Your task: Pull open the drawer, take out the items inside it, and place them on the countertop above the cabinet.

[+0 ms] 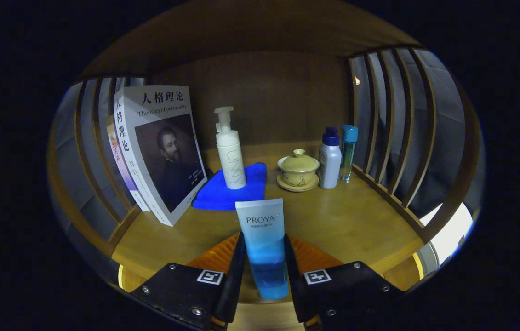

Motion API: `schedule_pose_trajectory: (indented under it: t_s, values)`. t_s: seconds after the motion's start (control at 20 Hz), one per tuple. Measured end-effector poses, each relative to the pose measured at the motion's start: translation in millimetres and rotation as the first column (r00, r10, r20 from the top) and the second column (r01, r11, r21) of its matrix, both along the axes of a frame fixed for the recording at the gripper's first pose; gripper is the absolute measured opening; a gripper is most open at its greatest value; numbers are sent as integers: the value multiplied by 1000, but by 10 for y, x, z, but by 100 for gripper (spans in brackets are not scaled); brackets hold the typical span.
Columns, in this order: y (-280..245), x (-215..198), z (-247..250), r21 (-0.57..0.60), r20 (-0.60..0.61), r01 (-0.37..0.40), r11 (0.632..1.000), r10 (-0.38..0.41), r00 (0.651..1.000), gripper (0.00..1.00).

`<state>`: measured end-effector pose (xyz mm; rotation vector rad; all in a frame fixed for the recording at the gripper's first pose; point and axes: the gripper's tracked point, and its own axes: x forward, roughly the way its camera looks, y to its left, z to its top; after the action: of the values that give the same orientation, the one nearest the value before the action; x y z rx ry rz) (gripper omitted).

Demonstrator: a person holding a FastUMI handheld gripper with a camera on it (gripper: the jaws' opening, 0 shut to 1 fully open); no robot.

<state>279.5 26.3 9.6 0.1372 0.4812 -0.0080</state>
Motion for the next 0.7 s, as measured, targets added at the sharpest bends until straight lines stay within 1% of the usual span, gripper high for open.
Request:
schedule_pose_trajectory:
  t_s: [0.1, 0.2, 0.35, 0.4, 0.5, 0.7]
  values:
    - [17, 24, -87, 16, -24, -19, 1000, 19, 1000, 52]
    - [0, 37, -126, 11, -24, -35, 999, 35, 999, 57]
    - [-7, -1, -88, 34, 11, -52, 998, 52, 999, 94]
    - [-10, -30, -28, 44, 31, -51, 998, 50, 998, 96]
    - [-30, -112, 123, 58, 71, -46, 997, 42, 997, 95]
    - [-121, -406, 407, 27, 156, -25, 999, 21, 987, 95]
